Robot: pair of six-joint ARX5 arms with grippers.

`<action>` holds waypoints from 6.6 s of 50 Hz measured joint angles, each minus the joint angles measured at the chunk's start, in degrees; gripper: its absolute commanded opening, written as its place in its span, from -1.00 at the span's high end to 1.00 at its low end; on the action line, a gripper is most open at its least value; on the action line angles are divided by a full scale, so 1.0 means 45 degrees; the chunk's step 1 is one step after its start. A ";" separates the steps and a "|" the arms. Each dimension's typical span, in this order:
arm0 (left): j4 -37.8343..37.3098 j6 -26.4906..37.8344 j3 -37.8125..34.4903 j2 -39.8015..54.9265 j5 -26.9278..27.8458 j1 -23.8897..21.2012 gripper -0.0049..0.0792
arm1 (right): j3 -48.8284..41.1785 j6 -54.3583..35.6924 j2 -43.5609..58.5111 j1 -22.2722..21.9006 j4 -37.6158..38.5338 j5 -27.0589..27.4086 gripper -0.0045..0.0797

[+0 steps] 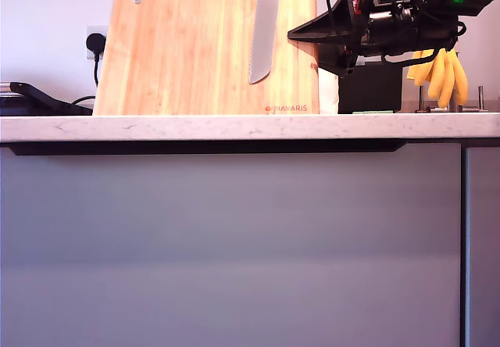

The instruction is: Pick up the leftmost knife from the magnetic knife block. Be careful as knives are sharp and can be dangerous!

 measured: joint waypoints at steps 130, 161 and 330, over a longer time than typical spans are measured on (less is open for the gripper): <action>-0.1855 -0.5814 0.0039 -0.0102 0.2322 0.1622 0.94 | 0.0000 -0.0015 -0.0010 0.0005 -0.0024 0.0238 0.92; -1.1939 0.3118 0.0044 -0.1268 -0.1030 0.2283 0.94 | 0.0024 -0.0005 -0.0010 -0.0005 -0.0044 0.0243 0.92; -1.0142 0.5391 -1.1710 -0.6931 0.0321 0.5765 0.94 | 0.0121 0.0248 -0.0015 0.0049 -0.0325 0.0447 0.92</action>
